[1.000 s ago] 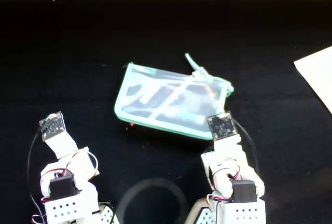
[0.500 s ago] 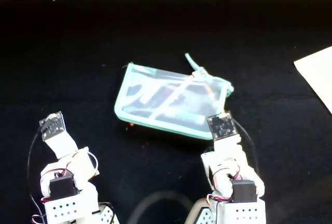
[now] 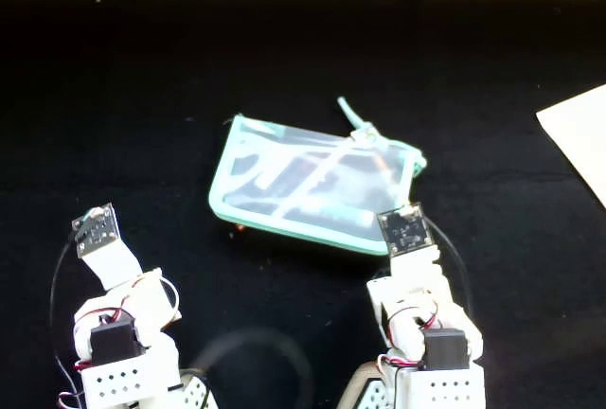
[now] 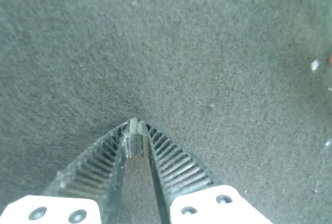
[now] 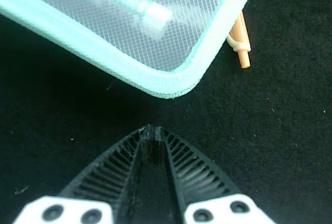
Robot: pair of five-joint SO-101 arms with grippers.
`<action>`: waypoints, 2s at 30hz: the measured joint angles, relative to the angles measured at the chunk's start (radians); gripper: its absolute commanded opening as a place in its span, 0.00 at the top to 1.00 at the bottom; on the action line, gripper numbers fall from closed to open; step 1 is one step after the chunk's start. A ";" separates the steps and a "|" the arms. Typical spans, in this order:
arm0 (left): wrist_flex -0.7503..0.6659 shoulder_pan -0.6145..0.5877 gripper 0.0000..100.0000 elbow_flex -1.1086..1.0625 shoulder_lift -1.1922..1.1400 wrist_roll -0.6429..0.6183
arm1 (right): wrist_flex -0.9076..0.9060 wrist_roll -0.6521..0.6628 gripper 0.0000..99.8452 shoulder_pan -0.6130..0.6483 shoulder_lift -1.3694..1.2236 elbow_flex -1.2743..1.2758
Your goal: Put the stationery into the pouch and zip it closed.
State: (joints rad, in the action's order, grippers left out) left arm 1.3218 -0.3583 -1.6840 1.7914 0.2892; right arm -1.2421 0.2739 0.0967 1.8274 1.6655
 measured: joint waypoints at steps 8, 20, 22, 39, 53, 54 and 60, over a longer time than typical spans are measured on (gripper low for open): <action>0.000 0.000 0.99 0.000 0.000 0.000 | 0.000 0.000 0.99 0.006 0.000 0.000; 0.000 0.011 0.99 0.000 0.000 0.000 | 0.000 0.000 0.99 0.006 0.000 0.000; 0.000 0.046 0.99 0.000 0.000 0.000 | 0.000 0.000 0.99 0.006 0.000 0.000; 0.029 0.074 0.99 0.361 -0.002 0.130 | 0.066 0.187 0.78 -0.029 -0.002 -0.209; 0.155 0.074 0.88 1.000 -0.196 0.130 | -0.304 0.196 0.77 -0.031 -0.311 -0.914; 0.155 0.074 0.88 1.060 -0.259 0.130 | -0.322 0.196 0.77 -0.031 -0.384 -0.982; 0.226 0.074 0.88 1.409 -0.717 0.130 | -0.493 0.195 0.77 0.054 -0.804 -1.356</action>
State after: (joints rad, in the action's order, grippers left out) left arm 1.5474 -0.2846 -0.2754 1.0748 0.4196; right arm -1.7346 0.4687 0.1504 1.0234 0.3092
